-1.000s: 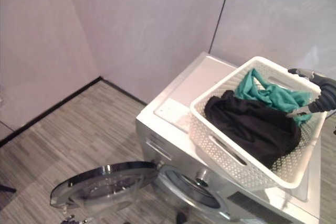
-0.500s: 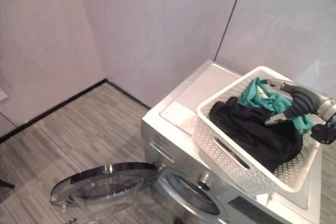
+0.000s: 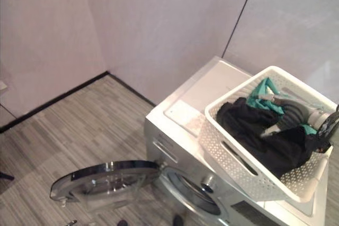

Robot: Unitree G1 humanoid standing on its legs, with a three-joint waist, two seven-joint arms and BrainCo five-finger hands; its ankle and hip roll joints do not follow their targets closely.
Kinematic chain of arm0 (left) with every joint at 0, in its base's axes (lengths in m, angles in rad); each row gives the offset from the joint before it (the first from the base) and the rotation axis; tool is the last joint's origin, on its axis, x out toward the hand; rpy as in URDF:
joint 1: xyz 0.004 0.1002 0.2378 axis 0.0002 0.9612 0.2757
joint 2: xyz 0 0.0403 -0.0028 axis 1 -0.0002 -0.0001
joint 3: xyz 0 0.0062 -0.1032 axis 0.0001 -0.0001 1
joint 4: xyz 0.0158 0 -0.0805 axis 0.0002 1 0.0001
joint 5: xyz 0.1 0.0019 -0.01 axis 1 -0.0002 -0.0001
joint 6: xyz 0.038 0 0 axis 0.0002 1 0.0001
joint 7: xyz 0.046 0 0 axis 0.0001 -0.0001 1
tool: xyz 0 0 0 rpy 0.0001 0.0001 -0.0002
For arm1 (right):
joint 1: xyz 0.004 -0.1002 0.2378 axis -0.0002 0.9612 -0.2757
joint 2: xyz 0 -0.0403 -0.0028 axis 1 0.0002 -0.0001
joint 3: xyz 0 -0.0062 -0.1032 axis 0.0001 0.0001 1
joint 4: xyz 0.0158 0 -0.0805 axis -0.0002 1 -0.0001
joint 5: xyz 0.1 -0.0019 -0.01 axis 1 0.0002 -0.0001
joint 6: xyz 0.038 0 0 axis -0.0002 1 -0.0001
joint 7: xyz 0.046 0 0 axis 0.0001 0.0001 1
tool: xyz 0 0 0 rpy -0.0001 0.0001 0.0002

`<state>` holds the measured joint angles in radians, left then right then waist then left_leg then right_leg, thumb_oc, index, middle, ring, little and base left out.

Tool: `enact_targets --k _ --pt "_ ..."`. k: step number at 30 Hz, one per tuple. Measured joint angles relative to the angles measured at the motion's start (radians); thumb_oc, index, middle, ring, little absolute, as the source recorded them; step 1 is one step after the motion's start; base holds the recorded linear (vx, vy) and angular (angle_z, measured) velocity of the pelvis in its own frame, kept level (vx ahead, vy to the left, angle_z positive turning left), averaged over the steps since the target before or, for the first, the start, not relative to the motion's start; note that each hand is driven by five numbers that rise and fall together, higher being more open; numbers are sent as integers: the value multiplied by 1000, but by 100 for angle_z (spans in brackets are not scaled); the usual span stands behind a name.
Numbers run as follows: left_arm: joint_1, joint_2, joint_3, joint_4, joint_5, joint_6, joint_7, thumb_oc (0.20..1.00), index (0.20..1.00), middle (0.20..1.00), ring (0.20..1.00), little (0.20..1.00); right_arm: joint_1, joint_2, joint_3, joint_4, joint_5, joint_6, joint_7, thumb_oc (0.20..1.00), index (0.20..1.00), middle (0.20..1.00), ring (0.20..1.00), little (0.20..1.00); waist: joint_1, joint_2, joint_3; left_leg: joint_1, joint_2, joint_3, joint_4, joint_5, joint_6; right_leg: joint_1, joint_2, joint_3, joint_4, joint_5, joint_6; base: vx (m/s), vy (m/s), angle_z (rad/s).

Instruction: Grab the laundry basket,head to the washer,open it,put in the laundry and shut it.

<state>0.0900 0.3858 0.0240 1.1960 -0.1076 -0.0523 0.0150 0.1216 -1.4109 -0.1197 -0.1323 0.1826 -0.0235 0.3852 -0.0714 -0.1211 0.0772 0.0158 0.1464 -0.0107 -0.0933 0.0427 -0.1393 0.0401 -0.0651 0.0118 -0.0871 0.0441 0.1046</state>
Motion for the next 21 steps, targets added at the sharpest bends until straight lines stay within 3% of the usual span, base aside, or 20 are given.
enact_targets --k 10,15,19,20,21 --pt "-19 0 -8 -5 -1 3 -1 1000 1000 1000 1000 1000 -227 2 304 104 -123 23 37 1000 1000 1000 1000 1000 28 -6 52 -8 0 -11 0 6 0 2 0 -18 0 0 0 -30 2 5" --pt "-43 11 -55 -44 -9 2 -1 1000 1000 1000 1000 1000 -425 102 482 260 -162 32 35 1000 1000 1000 1000 1000 49 -26 101 -27 0 -31 1 18 -1 -10 3 -27 1 7 -2 -99 -11 6" --pt "-90 15 -87 -68 -15 -1 0 1000 1000 1000 1000 1000 -535 146 516 313 -163 59 7 1000 1000 1000 1000 1000 61 -32 143 -82 6 -41 5 37 -7 -56 11 -39 1 25 -5 -79 -17 8" --pt "-94 24 -88 -80 -28 -2 0 1000 1000 1000 1000 1000 -558 153 517 322 -165 62 1 614 614 614 614 614 61 -38 158 -92 9 -45 9 40 -11 -64 15 -43 1 28 -6 -62 -16 8" --pt "-105 28 -88 -80 -36 -2 0 1000 1000 1000 1000 1000 -571 157 519 329 -167 63 -3 451 451 451 451 451 64 -41 163 -104 14 -51 9 45 -13 -72 18 -46 0 31 -8 -31 -15 10"
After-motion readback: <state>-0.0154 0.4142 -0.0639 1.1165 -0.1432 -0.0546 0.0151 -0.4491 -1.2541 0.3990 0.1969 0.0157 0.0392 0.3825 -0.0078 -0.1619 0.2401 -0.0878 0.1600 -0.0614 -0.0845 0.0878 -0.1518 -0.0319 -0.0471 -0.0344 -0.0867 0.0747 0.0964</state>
